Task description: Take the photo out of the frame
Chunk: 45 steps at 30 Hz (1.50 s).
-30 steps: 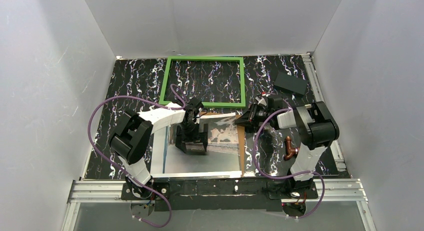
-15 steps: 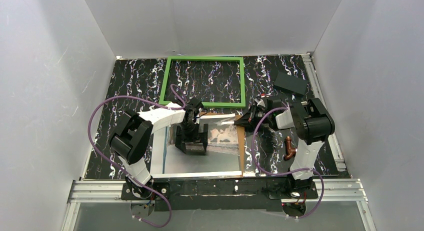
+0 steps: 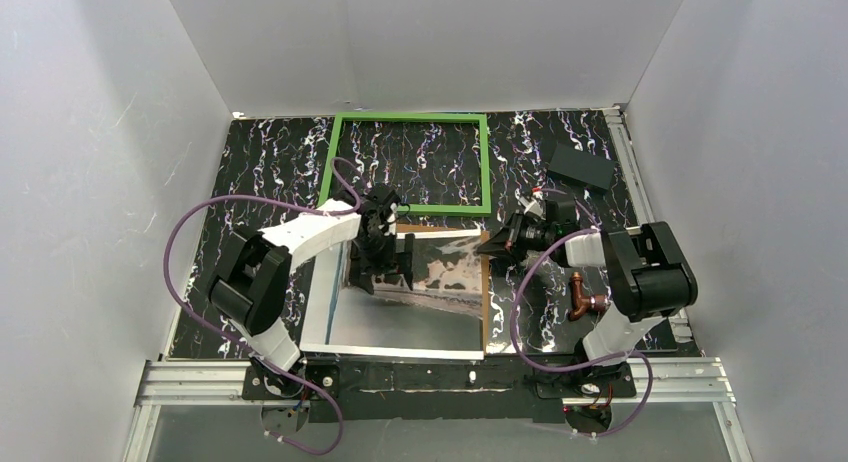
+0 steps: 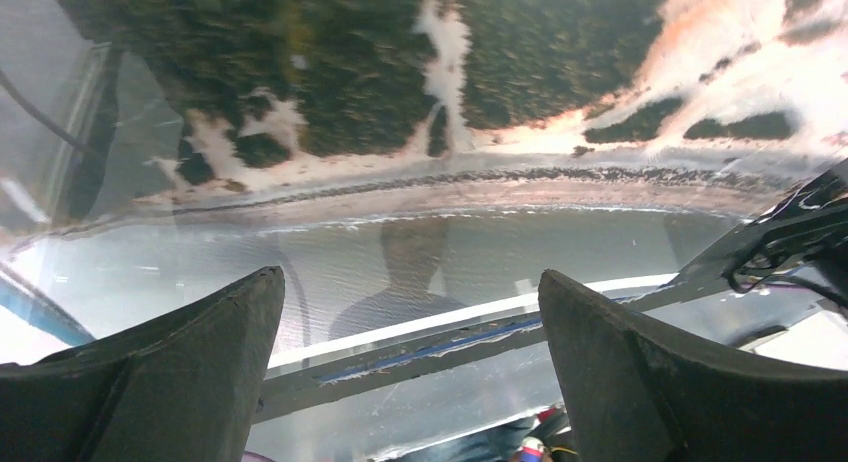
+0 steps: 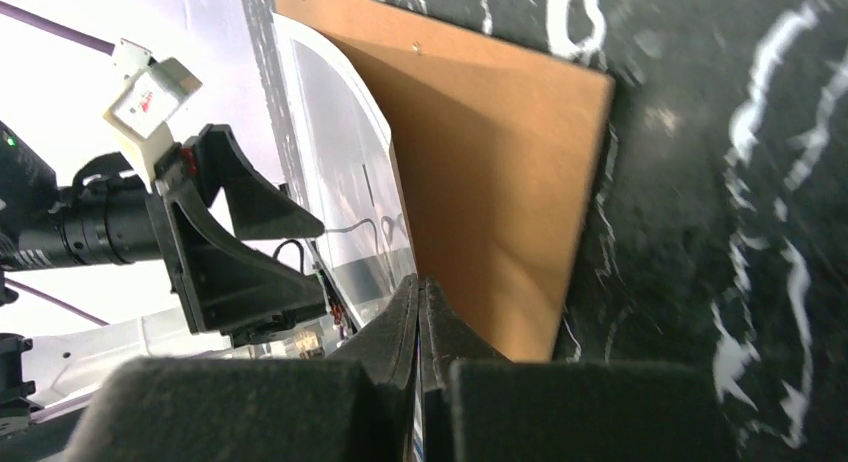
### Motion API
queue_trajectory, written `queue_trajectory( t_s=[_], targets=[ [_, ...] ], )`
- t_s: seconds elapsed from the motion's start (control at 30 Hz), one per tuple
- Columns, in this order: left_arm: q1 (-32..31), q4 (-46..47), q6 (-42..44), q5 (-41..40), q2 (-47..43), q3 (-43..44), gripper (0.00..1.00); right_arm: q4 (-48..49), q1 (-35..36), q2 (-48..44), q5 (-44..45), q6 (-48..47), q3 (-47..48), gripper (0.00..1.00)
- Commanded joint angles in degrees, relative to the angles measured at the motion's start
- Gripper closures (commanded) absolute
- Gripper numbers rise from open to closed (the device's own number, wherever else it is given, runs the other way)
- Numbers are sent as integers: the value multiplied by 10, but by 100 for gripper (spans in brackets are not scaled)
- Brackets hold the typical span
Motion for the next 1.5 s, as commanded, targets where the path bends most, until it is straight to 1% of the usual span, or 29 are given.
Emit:
queue_trajectory(
  t_s=[0.0, 0.07, 0.17, 0.43, 0.53, 0.67, 0.77, 0.87, 0.93, 1.03, 1.07, 1.13, 1.23, 1.33, 1.4, 1.47],
  targets=[
    [38, -65, -17, 23, -1, -5, 0, -50, -17, -41, 27, -24, -22, 99],
    [52, -60, -25, 36, 4, -9, 0, -76, -27, -59, 43, -36, -25, 99],
    [65, -54, -29, 44, 10, -13, 0, -141, -29, -89, 75, -66, -14, 99],
    [80, -51, -35, 35, 18, -21, 0, -166, -29, -135, 67, -58, 2, 99],
    [91, -52, -38, 28, 20, -30, 0, -197, -27, -158, 81, -72, 15, 99],
    [101, -45, -36, 14, -8, -47, 0, -208, -8, -182, 69, -65, 30, 99],
    [101, -47, -29, 13, -41, -43, 0, -236, 19, -207, 90, -67, 50, 99],
    [101, -54, -27, 19, -61, -39, 0, -248, 18, -230, 111, -65, 48, 99],
    [101, -54, -27, 21, -64, -42, 0, -242, 7, -218, 116, -69, 36, 99],
    [101, -50, -30, 24, -55, -47, 0, -197, -21, -165, 82, -64, 17, 99],
    [101, -50, -31, 28, -51, -46, 0, -198, -24, -156, 78, -63, 18, 99],
    [101, -48, -34, 34, -52, -47, 0, -215, -22, -166, 80, -64, 27, 99],
    [101, -46, -34, 30, -60, -46, 0, -254, -8, -224, 92, -66, 53, 99],
    [101, -49, -32, 28, -61, -41, 0, -298, -12, -264, 111, -81, 59, 99],
    [101, -48, -33, 28, -56, -41, 0, -299, -23, -254, 106, -90, 49, 99],
    [101, -44, -37, 30, -48, -42, 0, -275, -36, -225, 81, -90, 31, 99]
  ],
)
